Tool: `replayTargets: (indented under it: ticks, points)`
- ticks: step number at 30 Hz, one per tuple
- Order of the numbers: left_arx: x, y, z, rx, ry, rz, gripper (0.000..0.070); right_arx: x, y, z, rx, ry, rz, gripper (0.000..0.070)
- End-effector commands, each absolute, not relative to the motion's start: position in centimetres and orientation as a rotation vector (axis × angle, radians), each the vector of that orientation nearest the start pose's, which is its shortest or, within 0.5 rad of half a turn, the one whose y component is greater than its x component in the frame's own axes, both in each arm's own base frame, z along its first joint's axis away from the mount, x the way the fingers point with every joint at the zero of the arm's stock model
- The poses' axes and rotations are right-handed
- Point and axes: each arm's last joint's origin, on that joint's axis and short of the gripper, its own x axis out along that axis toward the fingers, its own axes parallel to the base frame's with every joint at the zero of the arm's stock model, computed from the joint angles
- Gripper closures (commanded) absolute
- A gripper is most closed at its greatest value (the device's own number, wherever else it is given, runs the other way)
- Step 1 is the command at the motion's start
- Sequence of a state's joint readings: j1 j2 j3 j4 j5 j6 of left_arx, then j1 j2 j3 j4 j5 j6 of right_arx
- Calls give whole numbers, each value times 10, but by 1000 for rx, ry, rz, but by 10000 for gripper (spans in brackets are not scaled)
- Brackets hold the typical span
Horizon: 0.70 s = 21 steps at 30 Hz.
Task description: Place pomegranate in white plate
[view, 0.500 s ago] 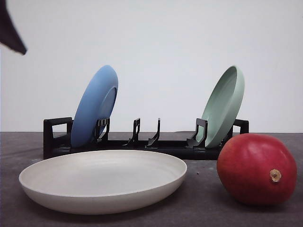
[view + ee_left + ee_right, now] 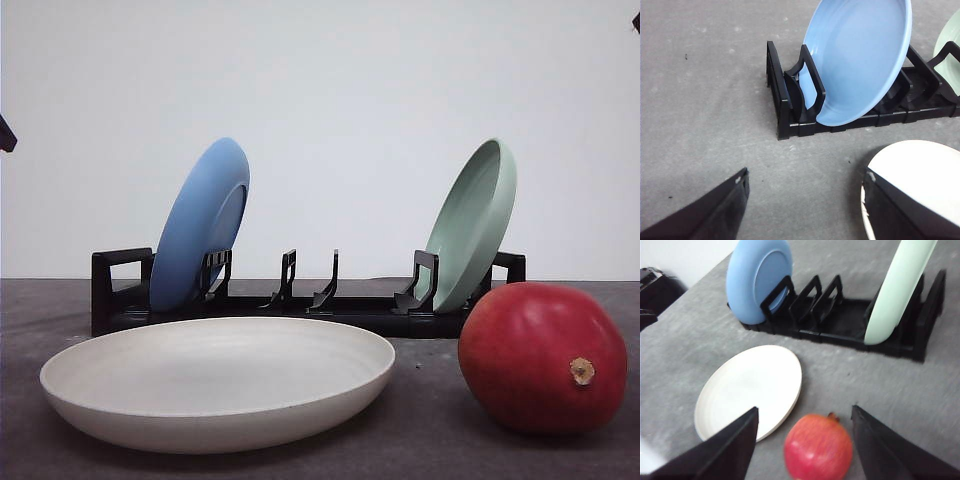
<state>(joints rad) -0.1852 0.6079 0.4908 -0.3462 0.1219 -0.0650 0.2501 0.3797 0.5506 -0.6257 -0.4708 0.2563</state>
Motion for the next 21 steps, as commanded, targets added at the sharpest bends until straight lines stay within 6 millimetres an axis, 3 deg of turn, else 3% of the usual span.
replayTargets:
  ticks: [1,8,15,21]
  points:
    - [138,-30,246,-50,454,-290,267,86,37,268,346,581,647,329]
    - [139,-30,246,-50,444,-291,267,107,53,278,326,759,626,329]
    - [139,-30,247,-50,439,-291,267,139,84,274,205,914,567,311]
    - [139,-30,247,-50,439,-291,268,158,113,255,85,1030,512,207]
